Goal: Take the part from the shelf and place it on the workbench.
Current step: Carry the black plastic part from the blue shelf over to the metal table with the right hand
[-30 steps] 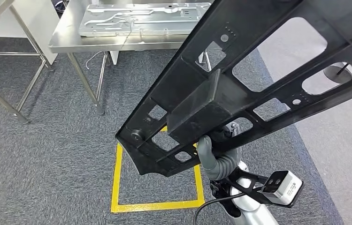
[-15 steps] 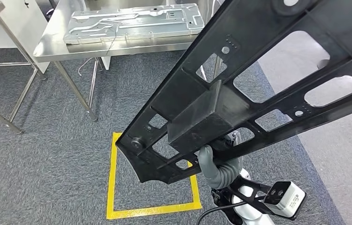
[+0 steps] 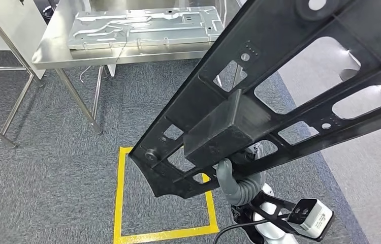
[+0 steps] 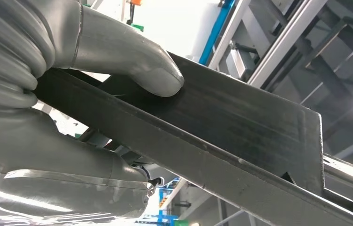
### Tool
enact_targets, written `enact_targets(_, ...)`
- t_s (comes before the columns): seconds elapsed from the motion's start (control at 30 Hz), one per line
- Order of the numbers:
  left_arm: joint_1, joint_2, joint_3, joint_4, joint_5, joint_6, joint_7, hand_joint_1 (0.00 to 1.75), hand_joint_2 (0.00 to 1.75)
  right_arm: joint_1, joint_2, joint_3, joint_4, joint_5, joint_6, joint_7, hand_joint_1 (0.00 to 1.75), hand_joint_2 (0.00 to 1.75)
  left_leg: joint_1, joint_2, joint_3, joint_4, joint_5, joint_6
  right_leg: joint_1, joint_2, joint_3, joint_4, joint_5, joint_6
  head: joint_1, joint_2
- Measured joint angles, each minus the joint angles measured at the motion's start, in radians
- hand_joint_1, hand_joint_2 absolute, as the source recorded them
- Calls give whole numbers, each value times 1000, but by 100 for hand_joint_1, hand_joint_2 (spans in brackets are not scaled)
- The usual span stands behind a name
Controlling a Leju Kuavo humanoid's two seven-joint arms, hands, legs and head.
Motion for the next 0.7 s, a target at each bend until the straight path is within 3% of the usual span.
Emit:
enact_targets(0.03, 0, 0, 0, 0, -2, -1, 0, 0, 175, 0, 0, -2, 0, 0, 0, 0, 175, 175, 0, 0, 11, 0, -10, -3, -1, -4, 24, -74, 51, -1, 0, 0)
enact_targets(0.1, -1, 0, 0, 0, -4, -1, 0, 0, 175, -1, 0, -5, 1, 0, -1, 0, 175, 175, -1, 1, 27, 1, -27, -13, 4, -13, 63, -183, 91, -12, 0, 0)
enact_targets(0.23, -4, 1, 0, 0, -9, -1, 0, 0, 175, 0, -2, -10, 0, 0, -2, 0, 175, 175, -2, 7, 42, 24, -38, -37, 10, -11, 89, -213, 83, -45, 0, 0)
enact_targets(0.3, -9, 0, 0, 0, -13, -2, 1, 0, 175, -3, -2, -12, 1, -3, -1, 0, 175, 175, 0, 7, -1, 110, -44, -43, 7, -9, 111, -219, 72, -58, 0, 0)
enact_targets(0.4, -7, 0, 0, 0, -15, -1, 3, 0, 175, -4, -2, -14, 8, -9, -1, 0, 175, 175, 1, 6, -127, 287, -110, -46, 9, -4, 140, -222, 47, -67, 0, 0)
enact_targets(0.47, -3, 0, 0, 0, -16, 0, 5, 0, 175, -4, -2, -14, 13, -10, -1, 0, 175, 175, -1, 5, -174, 302, -131, -44, 13, 2, 166, -222, 27, -68, 0, 0)
enact_targets(0.5, -2, 0, 0, 0, -16, 1, 5, 0, 175, -5, -1, -14, 15, -10, -2, 0, 175, 175, -3, 5, -176, 263, -109, -39, 15, 4, 182, -222, 16, -68, 0, 0)
enact_targets(0.57, -1, 2, 0, 0, -18, 1, 7, 0, 175, -7, -1, -14, 19, -5, -7, 0, 175, 175, -12, 8, -160, 139, -2, -21, 19, 3, 213, -222, -7, -66, 0, 0)
enact_targets(0.63, -1, 4, 1, 0, -22, 1, 9, 0, 175, -11, 0, -14, 27, 2, -19, 0, 175, 175, -23, 13, -146, 58, 74, -4, 21, 2, 231, -226, -27, -59, 0, 0)
enact_targets(0.7, -4, 6, 2, 0, -26, 1, 10, 0, 175, -14, 0, -13, 35, 9, -38, 1, 175, 175, -24, 7, -133, 37, 82, 4, 23, -1, 240, -223, -28, -46, 0, 0)
